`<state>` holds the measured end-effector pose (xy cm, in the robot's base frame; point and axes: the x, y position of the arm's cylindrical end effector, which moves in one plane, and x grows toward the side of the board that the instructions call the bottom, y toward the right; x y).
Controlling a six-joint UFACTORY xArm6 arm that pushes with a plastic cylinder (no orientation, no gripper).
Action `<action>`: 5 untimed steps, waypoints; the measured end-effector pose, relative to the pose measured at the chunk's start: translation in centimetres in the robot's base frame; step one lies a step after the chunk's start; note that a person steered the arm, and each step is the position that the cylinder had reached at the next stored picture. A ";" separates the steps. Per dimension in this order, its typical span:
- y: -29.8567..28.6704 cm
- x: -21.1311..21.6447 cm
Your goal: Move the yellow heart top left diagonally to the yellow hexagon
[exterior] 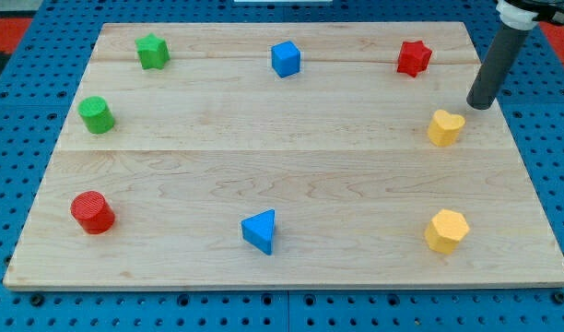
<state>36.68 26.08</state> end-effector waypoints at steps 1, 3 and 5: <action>-0.3 0.0; -6.7 1.1; -2.5 4.1</action>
<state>40.83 23.57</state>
